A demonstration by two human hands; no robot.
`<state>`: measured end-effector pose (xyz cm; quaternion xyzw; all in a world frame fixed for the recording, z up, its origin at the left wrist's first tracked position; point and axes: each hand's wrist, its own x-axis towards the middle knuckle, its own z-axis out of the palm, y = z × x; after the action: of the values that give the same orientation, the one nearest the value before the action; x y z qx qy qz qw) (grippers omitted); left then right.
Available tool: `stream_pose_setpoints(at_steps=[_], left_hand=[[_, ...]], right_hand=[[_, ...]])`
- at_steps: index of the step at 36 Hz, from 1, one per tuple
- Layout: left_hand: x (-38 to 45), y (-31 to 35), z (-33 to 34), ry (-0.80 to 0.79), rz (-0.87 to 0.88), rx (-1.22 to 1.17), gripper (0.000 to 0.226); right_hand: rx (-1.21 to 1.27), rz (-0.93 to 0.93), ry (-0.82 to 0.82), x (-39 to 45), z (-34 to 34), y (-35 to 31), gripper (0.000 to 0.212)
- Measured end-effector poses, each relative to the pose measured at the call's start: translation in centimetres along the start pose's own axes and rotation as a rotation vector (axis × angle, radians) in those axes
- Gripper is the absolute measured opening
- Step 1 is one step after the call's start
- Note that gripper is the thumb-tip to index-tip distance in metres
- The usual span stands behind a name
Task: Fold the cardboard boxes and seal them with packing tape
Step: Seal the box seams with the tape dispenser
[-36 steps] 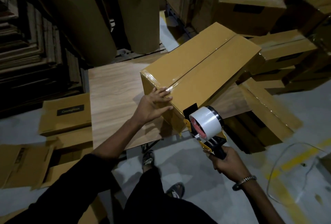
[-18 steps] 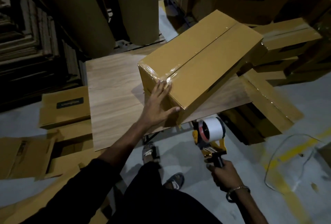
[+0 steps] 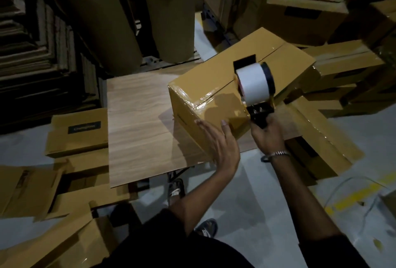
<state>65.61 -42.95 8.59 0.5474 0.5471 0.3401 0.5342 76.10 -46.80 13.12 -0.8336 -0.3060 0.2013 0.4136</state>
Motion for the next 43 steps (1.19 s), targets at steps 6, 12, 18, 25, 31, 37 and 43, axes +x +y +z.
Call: stream_pose_setpoints(at_steps=[6, 12, 18, 25, 31, 37, 43], left_hand=[[2.6, 0.3, 0.6, 0.096, -0.014, -0.164, 0.077], [8.2, 1.9, -1.5, 0.174, -0.111, -0.332, 0.067], [17.5, 1.9, -4.5, 0.198, -0.116, -0.272, 0.066], [25.0, 1.2, -5.7, 0.232, -0.258, -0.480, 0.070], [16.2, 1.2, -3.6, 0.259, -0.211, -0.397, 0.065], [4.2, -1.6, 1.0, 0.172, -0.210, -0.232, 0.077], [1.3, -2.7, 1.1, 0.174, -0.006, -0.071, 0.074]], right_hand=[[-0.027, 0.005, -0.059, 2.3, 3.5, 1.5, 0.035], [-0.070, 0.036, -0.066, 2.4, 3.3, 2.4, 0.026], [-0.042, 0.103, -0.058, 2.6, 3.7, 2.1, 0.028], [-0.074, 0.078, -0.045, 2.8, 3.8, 2.4, 0.026], [-0.009, 0.077, -0.052, 2.5, 4.1, 2.0, 0.018], [0.008, 0.049, -0.005, 2.0, 4.3, 2.1, 0.015], [0.001, 0.045, 0.015, 1.9, 4.3, 1.5, 0.015]])
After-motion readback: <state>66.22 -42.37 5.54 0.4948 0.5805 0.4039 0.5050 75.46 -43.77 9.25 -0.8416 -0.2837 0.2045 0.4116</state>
